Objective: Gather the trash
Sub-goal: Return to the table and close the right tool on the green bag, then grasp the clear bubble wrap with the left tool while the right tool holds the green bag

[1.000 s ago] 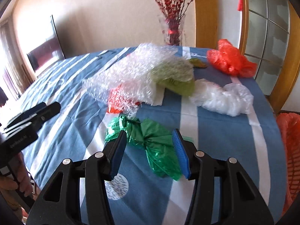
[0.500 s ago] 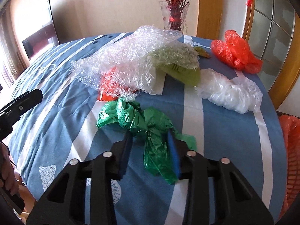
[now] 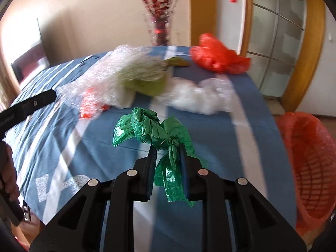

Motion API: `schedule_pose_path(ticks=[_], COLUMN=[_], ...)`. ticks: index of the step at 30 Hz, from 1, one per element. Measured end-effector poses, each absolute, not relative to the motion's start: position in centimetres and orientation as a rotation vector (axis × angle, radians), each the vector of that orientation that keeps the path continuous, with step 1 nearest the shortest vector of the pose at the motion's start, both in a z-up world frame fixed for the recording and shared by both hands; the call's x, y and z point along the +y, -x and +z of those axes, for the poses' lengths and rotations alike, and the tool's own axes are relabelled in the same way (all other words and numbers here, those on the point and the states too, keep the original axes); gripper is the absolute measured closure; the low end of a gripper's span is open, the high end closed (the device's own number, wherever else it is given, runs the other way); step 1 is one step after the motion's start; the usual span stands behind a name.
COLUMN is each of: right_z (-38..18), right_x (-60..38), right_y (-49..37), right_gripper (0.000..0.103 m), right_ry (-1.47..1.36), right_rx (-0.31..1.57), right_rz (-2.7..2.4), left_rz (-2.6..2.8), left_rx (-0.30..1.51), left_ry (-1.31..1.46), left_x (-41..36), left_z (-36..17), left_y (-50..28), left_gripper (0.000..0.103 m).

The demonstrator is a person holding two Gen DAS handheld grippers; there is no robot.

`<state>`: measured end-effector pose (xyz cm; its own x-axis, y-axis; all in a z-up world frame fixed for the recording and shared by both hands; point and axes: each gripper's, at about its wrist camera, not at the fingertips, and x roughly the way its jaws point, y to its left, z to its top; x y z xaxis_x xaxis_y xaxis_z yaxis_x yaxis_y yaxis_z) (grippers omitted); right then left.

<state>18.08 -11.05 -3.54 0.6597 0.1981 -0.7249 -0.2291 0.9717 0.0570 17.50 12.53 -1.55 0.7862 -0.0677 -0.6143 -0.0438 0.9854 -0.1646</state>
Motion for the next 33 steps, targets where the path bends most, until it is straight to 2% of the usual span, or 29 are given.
schedule_pose_path(ticks=[5,13,15,17,18,20,21,22,33], right_z=[-3.1,-3.2,-3.2,-3.2,-3.1,-3.0,-2.9,-2.8,-0.8], right_x=[-13.5,-14.7,-14.9,-15.3,-15.5,-15.7,-15.9,-16.0,-17.9], right_y=[-18.1,-18.1,-18.0,-17.8,-17.8,-17.8,-17.7,-17.7,-16.6], right_gripper=[0.081,0.081,0.081,0.081,0.081,0.081,0.081,0.081,0.081], right_ry=[-0.002,-0.025,-0.035,-0.047,-0.053,-0.059,-0.062,-0.065,-0.098], right_rx=[0.803,0.807,0.807,0.807,0.806,0.802,0.799,0.795,0.731], right_rz=[0.193,0.175,0.173,0.17,0.169,0.165,0.164,0.162,0.121], left_rz=[-0.037,0.029,0.045,0.034,0.02,-0.001,-0.012,-0.021,-0.14], left_rx=[0.682,0.795,0.812,0.826,0.833,0.83,0.825,0.819,0.74], left_ry=[0.172,0.043,0.04,0.057,0.075,0.1,0.105,0.109,0.103], left_x=[10.8,7.3,7.1,7.3,7.4,7.8,7.9,8.0,6.7], left_z=[-1.1,-4.0,-4.6,-5.0,-5.1,-5.1,-5.0,-4.9,-1.9], left_y=[-20.6,-24.9,-25.3,-25.5,-25.5,-25.3,-25.0,-24.8,-21.6], left_gripper=[0.025,0.025,0.032,0.055,0.06,0.083,0.086,0.097,0.099])
